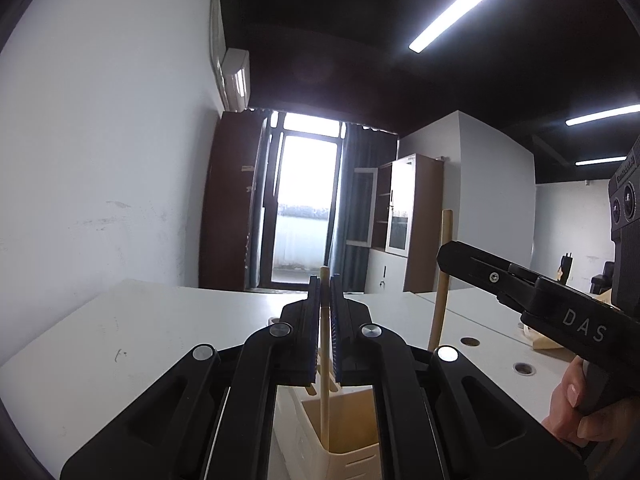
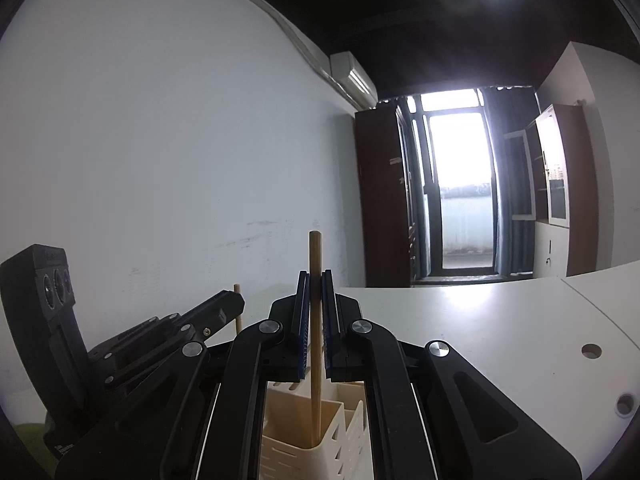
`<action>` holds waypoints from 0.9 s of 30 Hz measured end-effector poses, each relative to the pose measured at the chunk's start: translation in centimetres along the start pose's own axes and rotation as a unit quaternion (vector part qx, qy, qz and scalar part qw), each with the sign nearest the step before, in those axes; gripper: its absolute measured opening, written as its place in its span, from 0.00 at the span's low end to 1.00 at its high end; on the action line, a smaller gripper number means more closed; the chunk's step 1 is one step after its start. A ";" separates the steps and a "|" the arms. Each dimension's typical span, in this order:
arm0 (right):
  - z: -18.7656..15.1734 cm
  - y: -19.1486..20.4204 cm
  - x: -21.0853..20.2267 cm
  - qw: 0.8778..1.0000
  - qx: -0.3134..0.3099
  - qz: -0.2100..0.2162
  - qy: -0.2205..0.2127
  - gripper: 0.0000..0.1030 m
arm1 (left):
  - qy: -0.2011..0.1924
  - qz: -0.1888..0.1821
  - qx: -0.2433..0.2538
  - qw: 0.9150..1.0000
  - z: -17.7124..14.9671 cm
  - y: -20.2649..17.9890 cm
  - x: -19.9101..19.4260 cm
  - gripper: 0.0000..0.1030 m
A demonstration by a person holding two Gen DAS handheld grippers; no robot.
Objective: Organize utensils
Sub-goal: 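Lift the light chopsticks with both tools and carry them above the cream holder, then lower the chopsticks into the holder and open both tools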
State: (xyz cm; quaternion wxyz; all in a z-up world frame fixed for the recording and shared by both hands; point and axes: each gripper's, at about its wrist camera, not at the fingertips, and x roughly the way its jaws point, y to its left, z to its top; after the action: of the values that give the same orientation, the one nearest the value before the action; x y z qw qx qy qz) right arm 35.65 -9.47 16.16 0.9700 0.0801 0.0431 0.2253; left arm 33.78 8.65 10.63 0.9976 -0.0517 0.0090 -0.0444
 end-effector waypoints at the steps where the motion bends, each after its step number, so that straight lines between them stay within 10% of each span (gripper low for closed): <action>1: -0.1 0.0 0.1 1.000 0.000 0.005 0.006 0.06 | 0.005 -0.005 -0.004 1.000 -0.1 0.2 0.0 0.04; 22: -1.4 0.6 -0.7 0.998 -0.026 -0.004 0.057 0.07 | 0.050 -0.031 -0.001 0.998 -0.8 1.7 -0.4 0.17; 27: -1.2 0.7 -0.9 0.998 -0.027 -0.012 0.051 0.22 | 0.037 -0.030 -0.013 0.999 0.4 2.3 -1.7 0.23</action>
State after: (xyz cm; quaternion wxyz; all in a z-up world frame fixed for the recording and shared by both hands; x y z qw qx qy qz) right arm 34.45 -9.10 15.09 0.9711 0.0419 0.0879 0.2181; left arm 32.28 11.16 10.77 0.9941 -0.0634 0.0450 -0.0760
